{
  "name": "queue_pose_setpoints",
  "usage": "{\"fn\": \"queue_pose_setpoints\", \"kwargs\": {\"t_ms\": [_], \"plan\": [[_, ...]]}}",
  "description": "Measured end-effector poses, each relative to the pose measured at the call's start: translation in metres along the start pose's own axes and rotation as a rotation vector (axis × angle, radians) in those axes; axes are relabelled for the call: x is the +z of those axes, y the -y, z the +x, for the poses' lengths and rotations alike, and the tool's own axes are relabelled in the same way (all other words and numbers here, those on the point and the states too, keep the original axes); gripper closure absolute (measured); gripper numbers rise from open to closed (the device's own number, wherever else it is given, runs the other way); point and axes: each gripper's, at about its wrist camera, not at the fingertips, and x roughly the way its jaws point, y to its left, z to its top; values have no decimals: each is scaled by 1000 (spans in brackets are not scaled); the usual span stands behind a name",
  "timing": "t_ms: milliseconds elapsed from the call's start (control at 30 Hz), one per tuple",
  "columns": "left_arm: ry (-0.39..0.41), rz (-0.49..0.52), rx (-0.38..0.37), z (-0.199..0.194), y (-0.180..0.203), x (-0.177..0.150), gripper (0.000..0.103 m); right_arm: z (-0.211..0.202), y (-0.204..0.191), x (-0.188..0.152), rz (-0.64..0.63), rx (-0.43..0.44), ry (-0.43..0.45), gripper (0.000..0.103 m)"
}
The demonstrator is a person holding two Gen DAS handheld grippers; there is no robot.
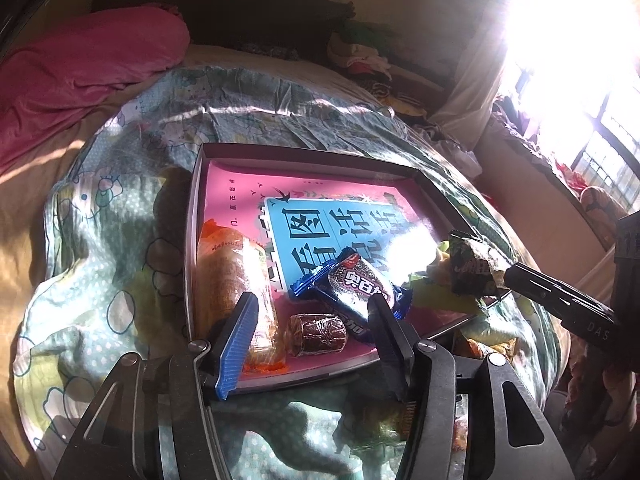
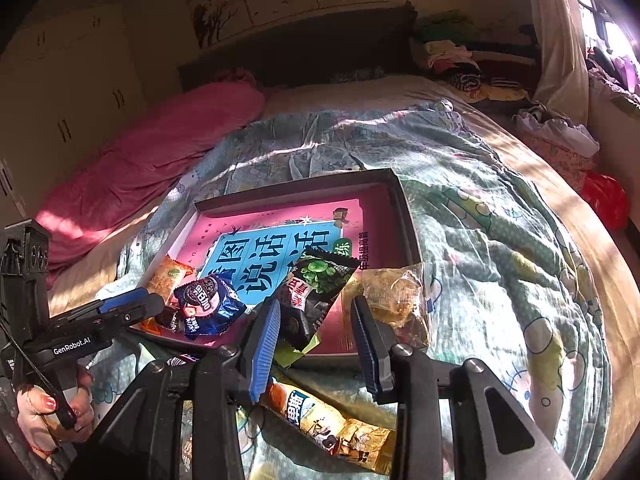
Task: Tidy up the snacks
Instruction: 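Withdraw both open tools from the box toward the remaining snacks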
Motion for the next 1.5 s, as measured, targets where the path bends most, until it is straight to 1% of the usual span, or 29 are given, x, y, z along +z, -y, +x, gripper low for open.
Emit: {"fn": "queue_pose_setpoints", "kwargs": {"t_ms": [133, 267, 367, 433, 567, 700, 967, 1167, 1500], "plan": [[2, -3, -11, -4, 0, 0, 38, -3, -1, -3, -8, -4, -2, 60], [4, -6, -16, -7, 1, -1, 33, -5, 0, -6, -11, -11, -5, 59], [3, -8, -17, -9, 2, -2, 32, -7, 0, -9, -18, -15, -7, 57], [3, -9, -21, -11, 2, -3, 31, -8, -1, -11, -31, -20, -9, 54], [-12, -11, -44, -13, 4, -7, 29, -10, -2, -16, -53, -27, -15, 54], [-45, -2, -58, -13, 9, -15, 29, -11, -5, -18, -77, -35, -21, 53], [-31, 36, -64, -26, 20, -23, 29, -13, -9, -23, -96, -35, -31, 50], [-40, 43, -72, -29, 24, -26, 29, -15, -10, -27, -105, -41, -39, 49], [-70, 55, -68, -29, 30, -34, 29, -19, -20, -41, -105, -1, -75, 49]]}}
